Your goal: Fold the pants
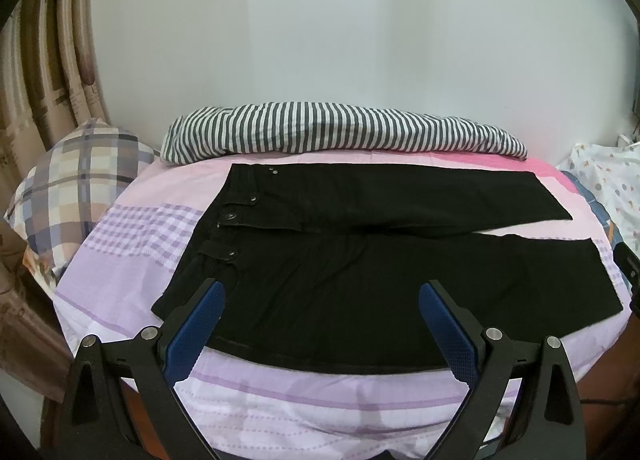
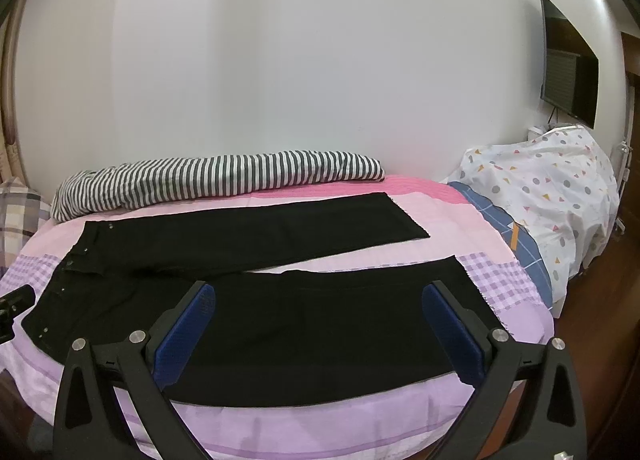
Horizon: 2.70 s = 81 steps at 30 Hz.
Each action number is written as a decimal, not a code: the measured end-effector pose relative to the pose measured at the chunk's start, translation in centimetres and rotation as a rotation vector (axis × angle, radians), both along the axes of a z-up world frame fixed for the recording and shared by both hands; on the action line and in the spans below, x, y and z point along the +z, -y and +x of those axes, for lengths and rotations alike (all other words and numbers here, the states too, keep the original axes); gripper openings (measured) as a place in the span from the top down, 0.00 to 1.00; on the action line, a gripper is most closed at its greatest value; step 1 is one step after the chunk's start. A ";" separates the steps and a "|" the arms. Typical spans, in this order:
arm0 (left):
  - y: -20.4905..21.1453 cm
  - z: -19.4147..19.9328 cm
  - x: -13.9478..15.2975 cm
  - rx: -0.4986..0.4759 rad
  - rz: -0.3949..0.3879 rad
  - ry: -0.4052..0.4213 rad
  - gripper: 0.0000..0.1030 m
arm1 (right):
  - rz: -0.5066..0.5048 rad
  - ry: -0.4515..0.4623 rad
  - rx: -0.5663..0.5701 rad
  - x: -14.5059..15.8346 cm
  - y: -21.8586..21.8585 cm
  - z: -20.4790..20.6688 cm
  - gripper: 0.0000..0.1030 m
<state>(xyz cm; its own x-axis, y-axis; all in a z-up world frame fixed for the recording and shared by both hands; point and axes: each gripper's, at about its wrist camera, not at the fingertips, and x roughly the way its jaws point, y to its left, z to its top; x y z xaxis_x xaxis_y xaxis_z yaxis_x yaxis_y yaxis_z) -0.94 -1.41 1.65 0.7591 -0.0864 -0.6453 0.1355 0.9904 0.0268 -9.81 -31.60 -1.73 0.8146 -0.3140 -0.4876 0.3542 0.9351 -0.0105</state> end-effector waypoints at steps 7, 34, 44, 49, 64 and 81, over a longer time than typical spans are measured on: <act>-0.2 0.1 -0.7 0.017 0.004 -0.020 0.06 | 0.006 -0.009 0.026 -0.4 -0.2 0.1 0.00; -1.0 0.3 -2.1 0.043 0.003 -0.055 0.06 | 0.000 -0.029 0.043 -0.9 -0.3 0.4 0.00; -1.8 1.6 -2.9 0.045 -0.014 -0.101 0.06 | 0.019 -0.059 0.046 -1.5 -0.2 1.0 0.00; -2.6 3.1 -3.7 0.055 -0.023 -0.134 0.06 | 0.050 -0.056 0.038 -1.6 0.1 1.2 0.00; -12.3 18.0 -2.9 0.101 -0.295 -0.291 0.46 | 0.239 -0.163 0.070 -2.6 0.5 9.4 0.00; -20.6 38.6 -10.6 0.169 -0.724 -0.566 0.69 | 0.249 -0.297 0.077 -5.0 -1.1 19.0 0.00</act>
<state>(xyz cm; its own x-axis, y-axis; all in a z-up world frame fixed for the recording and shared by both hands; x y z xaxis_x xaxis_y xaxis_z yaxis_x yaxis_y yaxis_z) 37.69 19.18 -8.98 0.3876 -0.5292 -0.7548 -0.2075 0.7477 -0.6308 9.17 -30.52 -6.72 0.6429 -0.0998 -0.7594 0.2986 0.9457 0.1285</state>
